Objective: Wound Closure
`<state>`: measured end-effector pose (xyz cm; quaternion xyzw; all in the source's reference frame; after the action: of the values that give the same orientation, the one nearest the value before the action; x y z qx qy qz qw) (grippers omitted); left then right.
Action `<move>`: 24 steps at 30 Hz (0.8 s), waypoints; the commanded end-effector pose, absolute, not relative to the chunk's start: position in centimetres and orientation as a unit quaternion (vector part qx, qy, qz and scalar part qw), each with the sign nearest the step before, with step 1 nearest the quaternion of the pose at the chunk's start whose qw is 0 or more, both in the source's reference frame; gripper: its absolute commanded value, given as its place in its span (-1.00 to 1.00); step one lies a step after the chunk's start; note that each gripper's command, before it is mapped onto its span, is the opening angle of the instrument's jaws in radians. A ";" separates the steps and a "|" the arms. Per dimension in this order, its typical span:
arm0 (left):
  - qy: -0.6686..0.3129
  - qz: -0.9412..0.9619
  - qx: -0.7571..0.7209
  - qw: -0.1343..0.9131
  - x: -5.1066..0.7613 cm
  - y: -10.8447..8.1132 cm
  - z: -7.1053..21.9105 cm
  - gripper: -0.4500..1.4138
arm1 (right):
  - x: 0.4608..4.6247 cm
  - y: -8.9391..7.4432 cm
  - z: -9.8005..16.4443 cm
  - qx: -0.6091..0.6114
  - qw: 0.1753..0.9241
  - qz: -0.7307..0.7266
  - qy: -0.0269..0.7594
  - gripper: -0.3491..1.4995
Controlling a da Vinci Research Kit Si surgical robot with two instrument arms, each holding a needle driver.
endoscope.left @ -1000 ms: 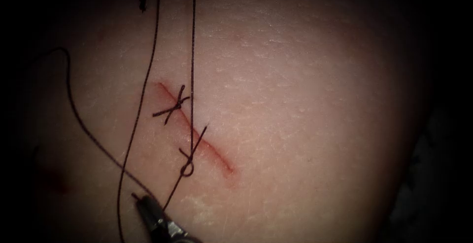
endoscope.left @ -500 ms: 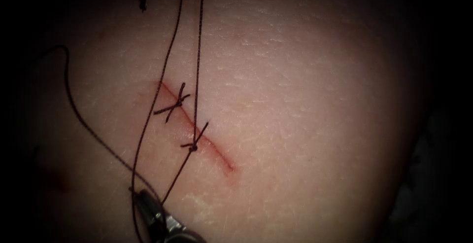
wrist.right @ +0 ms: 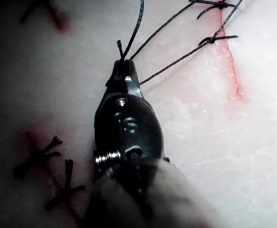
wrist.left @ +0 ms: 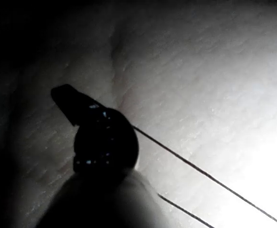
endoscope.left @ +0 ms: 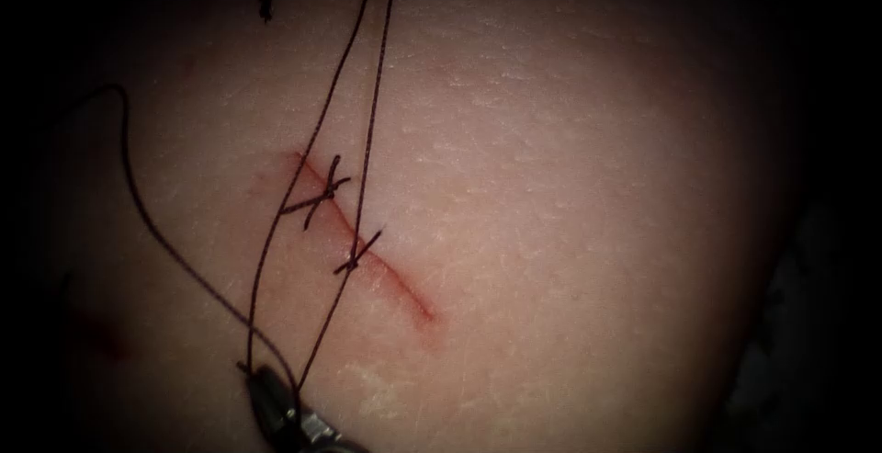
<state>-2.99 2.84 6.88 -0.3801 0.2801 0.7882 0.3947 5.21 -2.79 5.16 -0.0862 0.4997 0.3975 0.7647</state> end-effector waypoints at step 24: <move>0.271 0.809 -0.369 0.369 -3.44 3.4 7.3 -1.00 | 5.35 -3.3 5.3 -0.075 0.780 0.375 0.495 -1.00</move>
<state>-3.39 3.41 7.19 -0.3687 0.2707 0.8089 0.3694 5.26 -3.21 5.27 -0.0778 0.4945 0.3747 0.7804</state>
